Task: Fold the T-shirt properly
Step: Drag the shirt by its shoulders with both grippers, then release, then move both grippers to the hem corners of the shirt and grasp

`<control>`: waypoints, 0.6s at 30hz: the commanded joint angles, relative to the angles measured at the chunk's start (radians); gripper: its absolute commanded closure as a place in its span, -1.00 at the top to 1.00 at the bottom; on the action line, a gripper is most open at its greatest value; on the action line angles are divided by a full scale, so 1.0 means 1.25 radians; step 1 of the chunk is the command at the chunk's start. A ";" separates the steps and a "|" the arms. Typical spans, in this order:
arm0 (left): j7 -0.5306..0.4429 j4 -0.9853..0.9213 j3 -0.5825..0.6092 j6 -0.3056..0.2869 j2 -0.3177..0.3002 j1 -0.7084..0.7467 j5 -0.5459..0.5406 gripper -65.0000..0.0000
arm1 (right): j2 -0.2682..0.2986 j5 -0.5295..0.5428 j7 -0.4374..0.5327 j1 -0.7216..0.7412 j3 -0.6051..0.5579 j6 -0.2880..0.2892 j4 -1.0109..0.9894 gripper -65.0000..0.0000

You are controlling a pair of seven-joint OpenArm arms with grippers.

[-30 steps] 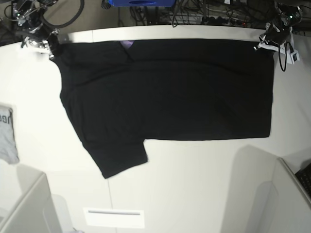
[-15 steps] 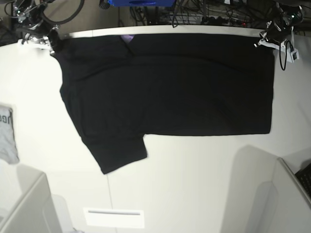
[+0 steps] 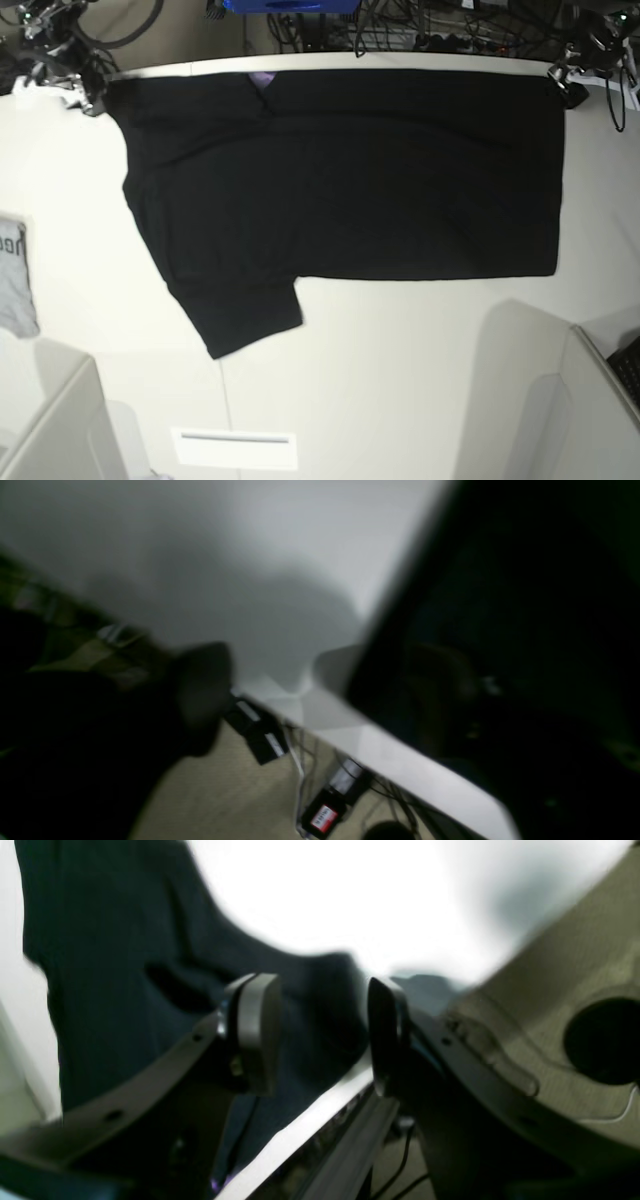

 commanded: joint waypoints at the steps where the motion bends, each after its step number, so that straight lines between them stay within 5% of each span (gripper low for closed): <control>1: -0.015 0.015 -0.024 -0.004 -0.018 -0.006 -0.014 0.85 | 0.008 0.011 0.007 0.011 0.015 0.003 0.021 -0.17; 7: -0.015 0.042 -0.069 -0.004 -0.067 -0.039 -0.016 0.85 | 0.090 0.009 0.001 0.124 0.025 0.002 0.001 -0.17; 14: -0.015 0.096 0.063 -0.002 -0.081 -0.076 -0.009 0.84 | 0.141 0.007 0.007 0.265 -0.230 -0.009 -0.044 -0.19; 18: -0.015 0.094 0.128 0.000 -0.077 -0.118 -0.009 0.84 | 0.136 -0.026 0.038 0.374 -0.379 -0.126 -0.086 -0.17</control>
